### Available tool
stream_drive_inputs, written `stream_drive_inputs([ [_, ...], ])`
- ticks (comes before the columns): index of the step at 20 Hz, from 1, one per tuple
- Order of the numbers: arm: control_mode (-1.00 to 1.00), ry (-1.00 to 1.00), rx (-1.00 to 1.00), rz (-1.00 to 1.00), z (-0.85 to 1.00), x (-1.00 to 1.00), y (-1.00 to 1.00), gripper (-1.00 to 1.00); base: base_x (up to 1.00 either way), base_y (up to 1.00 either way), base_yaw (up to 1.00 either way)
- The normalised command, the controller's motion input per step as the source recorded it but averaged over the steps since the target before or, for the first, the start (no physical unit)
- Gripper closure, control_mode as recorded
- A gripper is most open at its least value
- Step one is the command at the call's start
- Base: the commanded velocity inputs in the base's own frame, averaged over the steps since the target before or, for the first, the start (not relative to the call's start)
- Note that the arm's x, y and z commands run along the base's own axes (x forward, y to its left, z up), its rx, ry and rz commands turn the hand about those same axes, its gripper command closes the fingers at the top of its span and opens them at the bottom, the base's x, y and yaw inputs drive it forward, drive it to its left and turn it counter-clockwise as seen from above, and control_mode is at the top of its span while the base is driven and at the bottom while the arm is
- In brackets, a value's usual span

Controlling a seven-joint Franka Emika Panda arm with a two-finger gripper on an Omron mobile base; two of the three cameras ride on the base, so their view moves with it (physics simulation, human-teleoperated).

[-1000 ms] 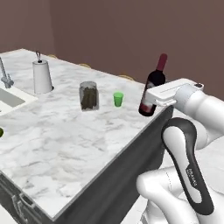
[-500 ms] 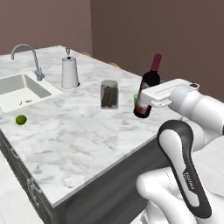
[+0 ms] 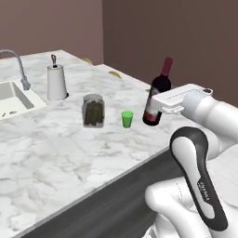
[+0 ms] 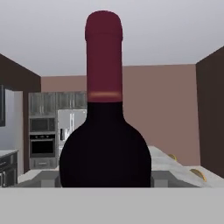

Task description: Open the cabinet directly in front. Then move the wine and the cup to the dining counter with the jar on it.

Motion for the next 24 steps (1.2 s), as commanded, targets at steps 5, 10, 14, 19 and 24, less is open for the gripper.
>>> stream_drive_inputs([
  [5,1.00,0.00,0.00,0.00,0.00,0.00,0.00,1.00,0.01,-0.04,0.06],
  [10,1.00,0.00,0.00,0.00,0.00,0.00,0.00,1.00,0.00,-0.01,0.11],
  [14,1.00,0.00,0.00,0.00,0.00,0.00,0.00,1.00,0.00,-0.02,0.21],
  [19,1.00,0.00,0.00,0.00,0.00,0.00,0.00,1.00,0.00,0.00,0.23],
  [24,1.00,0.00,0.00,0.00,0.00,0.00,0.00,1.00,0.00,-0.09,0.21],
])
